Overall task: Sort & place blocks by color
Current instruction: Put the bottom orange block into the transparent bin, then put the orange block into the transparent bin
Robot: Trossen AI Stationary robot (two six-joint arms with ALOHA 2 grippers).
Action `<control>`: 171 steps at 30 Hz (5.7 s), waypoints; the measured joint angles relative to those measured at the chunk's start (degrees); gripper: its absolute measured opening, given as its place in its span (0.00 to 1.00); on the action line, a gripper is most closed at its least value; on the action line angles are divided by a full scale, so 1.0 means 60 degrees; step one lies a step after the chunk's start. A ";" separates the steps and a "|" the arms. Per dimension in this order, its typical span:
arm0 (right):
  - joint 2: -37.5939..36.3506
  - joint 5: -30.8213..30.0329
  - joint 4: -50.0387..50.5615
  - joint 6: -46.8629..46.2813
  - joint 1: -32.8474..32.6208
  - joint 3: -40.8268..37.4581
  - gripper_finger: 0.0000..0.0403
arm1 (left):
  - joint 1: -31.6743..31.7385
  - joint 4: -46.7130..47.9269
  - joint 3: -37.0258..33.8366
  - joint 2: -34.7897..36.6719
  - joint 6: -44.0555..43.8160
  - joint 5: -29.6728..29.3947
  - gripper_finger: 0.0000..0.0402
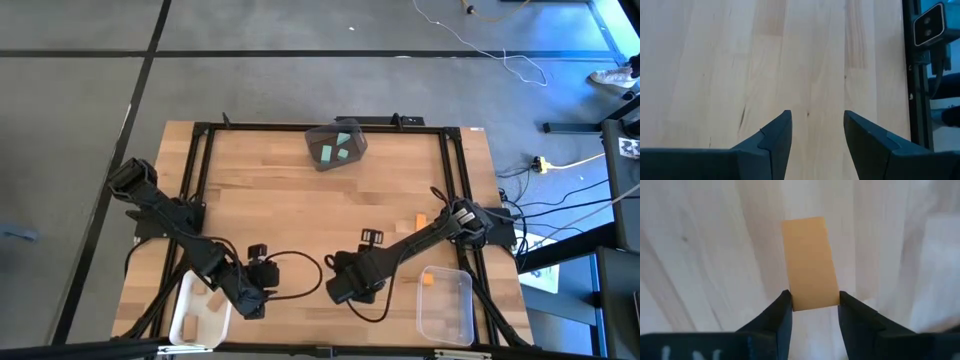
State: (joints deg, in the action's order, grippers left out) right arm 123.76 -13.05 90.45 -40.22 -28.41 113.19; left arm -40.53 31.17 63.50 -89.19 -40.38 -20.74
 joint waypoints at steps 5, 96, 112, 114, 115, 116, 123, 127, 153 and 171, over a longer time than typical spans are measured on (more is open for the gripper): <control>-0.0146 0.0131 -0.0092 -0.0013 -0.0062 0.0000 0.32 | 0.0000 -0.0050 -0.0001 0.0019 -0.0118 -0.0207 0.42; -0.3687 0.5125 -0.3823 -0.2711 -0.4600 -0.7683 0.40 | 0.4047 -0.2636 -0.0002 0.1260 0.4054 0.1877 0.42; -0.4131 0.5388 -0.1661 -0.2420 -0.4050 -0.6785 0.49 | 0.4040 -0.2603 -0.0002 0.1260 0.4014 0.2168 0.42; -0.4416 0.4837 -0.0921 -0.2793 -0.3882 -0.6373 0.50 | 0.4037 -0.2535 -0.0002 0.1260 0.4014 0.2165 0.42; -0.4597 0.4528 -0.0672 -0.3021 -0.3796 -0.6174 0.50 | 0.4038 -0.2517 -0.0002 0.1260 0.4014 0.2169 0.42; -0.4780 0.4202 -0.0458 -0.3303 -0.3703 -0.5981 0.50 | 0.4036 -0.2516 -0.0002 0.1260 0.4014 0.2165 0.42; -0.5818 0.2898 -0.0057 -0.5518 -0.2811 -0.5332 0.50 | 0.4036 -0.2207 -0.0002 0.1260 0.4020 0.2165 0.42; -0.6022 0.2155 -0.0064 -0.7118 -0.2011 -0.5329 0.50 | 0.4036 -0.2028 -0.0002 0.1260 0.4045 0.2165 0.42; -0.7063 0.2367 -0.3419 -0.5885 0.3410 -1.0558 0.50 | 0.4365 -0.1852 -0.0002 0.1260 0.3251 0.2161 0.42; -0.7085 0.2454 -0.5847 -0.4971 0.5512 -1.2702 0.50 | 0.4527 -0.1853 -0.0002 0.1260 0.2503 0.2171 0.42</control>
State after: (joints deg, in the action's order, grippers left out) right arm 81.25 1.67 55.37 -70.04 4.66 36.98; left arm -13.37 20.05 63.48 -81.62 -25.36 -7.71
